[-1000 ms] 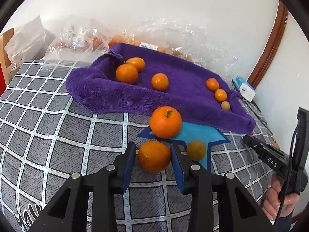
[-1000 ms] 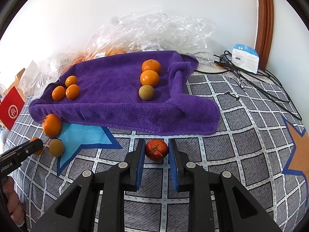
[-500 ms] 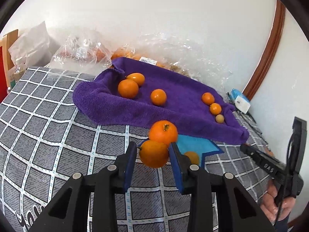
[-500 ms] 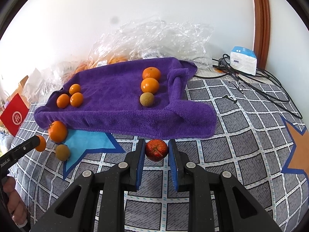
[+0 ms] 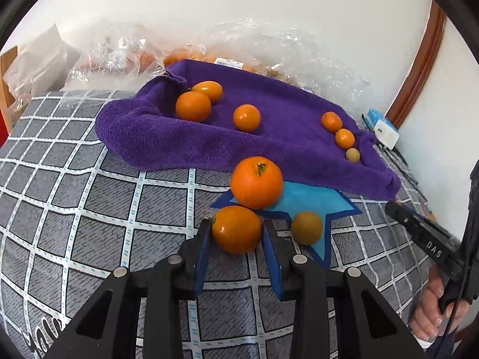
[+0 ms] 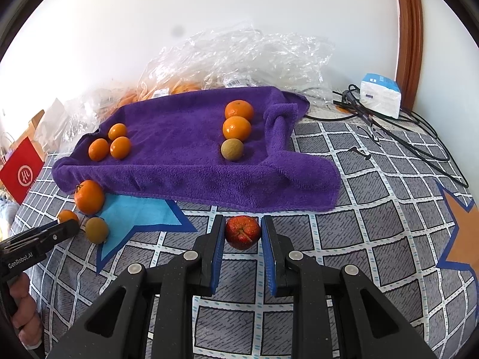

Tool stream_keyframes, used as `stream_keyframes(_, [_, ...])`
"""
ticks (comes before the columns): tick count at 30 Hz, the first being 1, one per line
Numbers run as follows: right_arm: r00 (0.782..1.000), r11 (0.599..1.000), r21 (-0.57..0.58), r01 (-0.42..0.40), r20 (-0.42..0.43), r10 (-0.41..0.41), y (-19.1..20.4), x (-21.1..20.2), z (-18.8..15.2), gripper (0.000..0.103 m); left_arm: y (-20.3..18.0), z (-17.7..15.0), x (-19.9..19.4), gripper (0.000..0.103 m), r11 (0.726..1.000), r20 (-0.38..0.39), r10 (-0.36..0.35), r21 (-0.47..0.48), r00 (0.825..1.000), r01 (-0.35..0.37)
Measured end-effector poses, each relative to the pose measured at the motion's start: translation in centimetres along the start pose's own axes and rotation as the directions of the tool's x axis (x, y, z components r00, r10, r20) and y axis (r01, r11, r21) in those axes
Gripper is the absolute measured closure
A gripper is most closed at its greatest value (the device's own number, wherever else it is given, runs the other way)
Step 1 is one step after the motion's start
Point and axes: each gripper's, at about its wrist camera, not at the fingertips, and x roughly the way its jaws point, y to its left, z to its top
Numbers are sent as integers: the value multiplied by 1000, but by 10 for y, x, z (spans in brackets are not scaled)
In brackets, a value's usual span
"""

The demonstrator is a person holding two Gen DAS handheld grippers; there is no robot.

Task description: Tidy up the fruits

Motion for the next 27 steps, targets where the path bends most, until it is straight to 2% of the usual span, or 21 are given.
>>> stream_keyframes(8, [1000, 1000, 0, -10, 11, 10, -1, -3, 0, 79, 6, 1, -12, 71, 1000, 66, -13, -27, 998, 14])
stream_keyframes(10, [1000, 1000, 11, -24, 17, 24, -2, -6, 1, 79, 9, 4, -20, 72, 998, 95, -37, -39, 995, 41])
stream_keyframes(14, [996, 996, 47, -75, 43, 73, -6, -18, 10, 79, 8, 13, -40, 72, 1000, 133, -13, -18, 991, 16])
stream_keyframes(20, [987, 991, 38, -126, 107, 121, -4, -41, 37, 79, 2, 48, -76, 72, 999, 207, 1, 43, 978, -10])
stream_keyframes(27, [984, 993, 6, -114, 137, 112, 5, -39, 77, 79, 8, 86, -82, 72, 999, 239, 24, 34, 971, -33])
